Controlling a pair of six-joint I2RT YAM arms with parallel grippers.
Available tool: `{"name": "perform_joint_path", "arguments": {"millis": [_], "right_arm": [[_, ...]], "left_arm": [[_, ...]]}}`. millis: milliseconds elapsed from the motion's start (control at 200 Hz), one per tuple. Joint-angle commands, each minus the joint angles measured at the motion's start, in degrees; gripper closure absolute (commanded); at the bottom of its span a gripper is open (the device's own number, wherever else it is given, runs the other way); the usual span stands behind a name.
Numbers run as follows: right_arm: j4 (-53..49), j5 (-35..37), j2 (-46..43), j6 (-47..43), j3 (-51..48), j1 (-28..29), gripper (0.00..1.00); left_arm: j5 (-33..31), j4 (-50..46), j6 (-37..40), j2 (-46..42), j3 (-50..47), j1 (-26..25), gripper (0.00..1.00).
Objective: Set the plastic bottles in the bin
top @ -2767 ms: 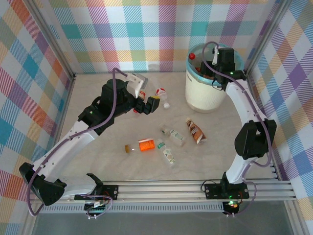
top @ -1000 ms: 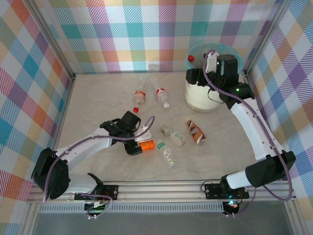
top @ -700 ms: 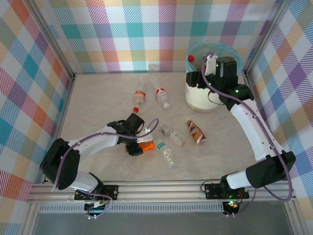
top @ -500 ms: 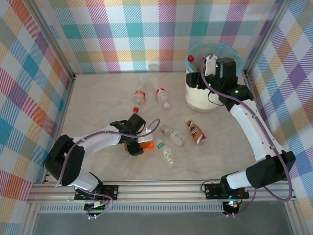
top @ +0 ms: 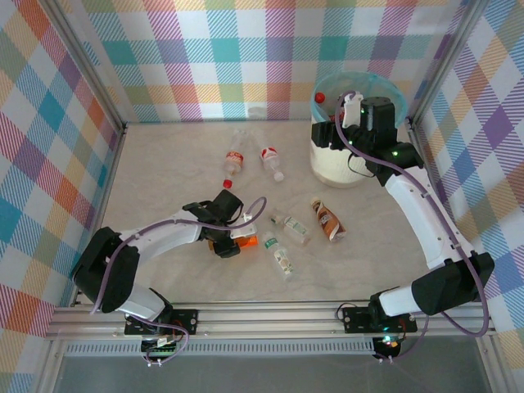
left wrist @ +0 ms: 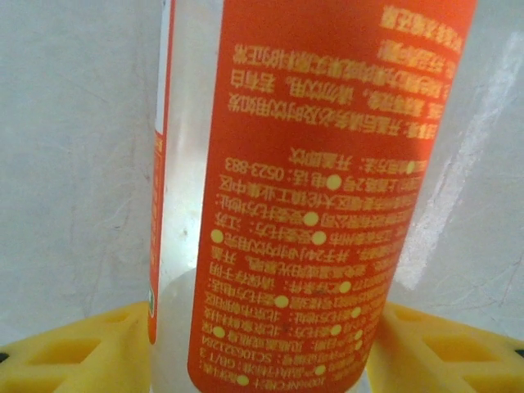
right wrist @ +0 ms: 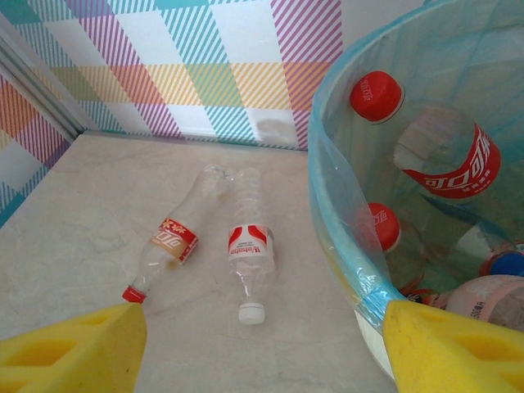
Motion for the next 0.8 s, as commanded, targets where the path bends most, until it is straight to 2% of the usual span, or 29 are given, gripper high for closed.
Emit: {"name": "perform_joint_path", "arguments": {"millis": [0,115,185,445,545,795], "right_arm": [[1.23,0.14,-1.88,-0.92,-0.29,0.28,0.24],[1.79,-1.31,-2.48,-0.61,-0.39,0.3,0.24],[3.63,-5.35,-2.86,-0.94,-0.99,0.23,0.24],[15.71,-32.63,-2.66,-0.28,-4.3,1.69,0.24],[14.34,-39.87,-0.95,-4.76,-3.11,4.7,0.23],[9.41,-49.1,2.18,-10.04,-0.69,9.72,0.21]], "left_arm": [[1.66,-0.31,-0.53,-5.49,-0.26,1.19,0.38],[3.09,0.13,-1.66,-10.76,-0.14,2.95,0.38],[4.17,0.44,-2.86,-13.86,0.36,3.79,0.39],[10.69,4.07,-9.84,-22.18,4.67,4.69,0.39],[13.4,7.36,-13.41,-23.54,6.12,4.8,0.4],[18.1,13.55,-19.44,-24.34,9.06,4.78,0.4]]}}
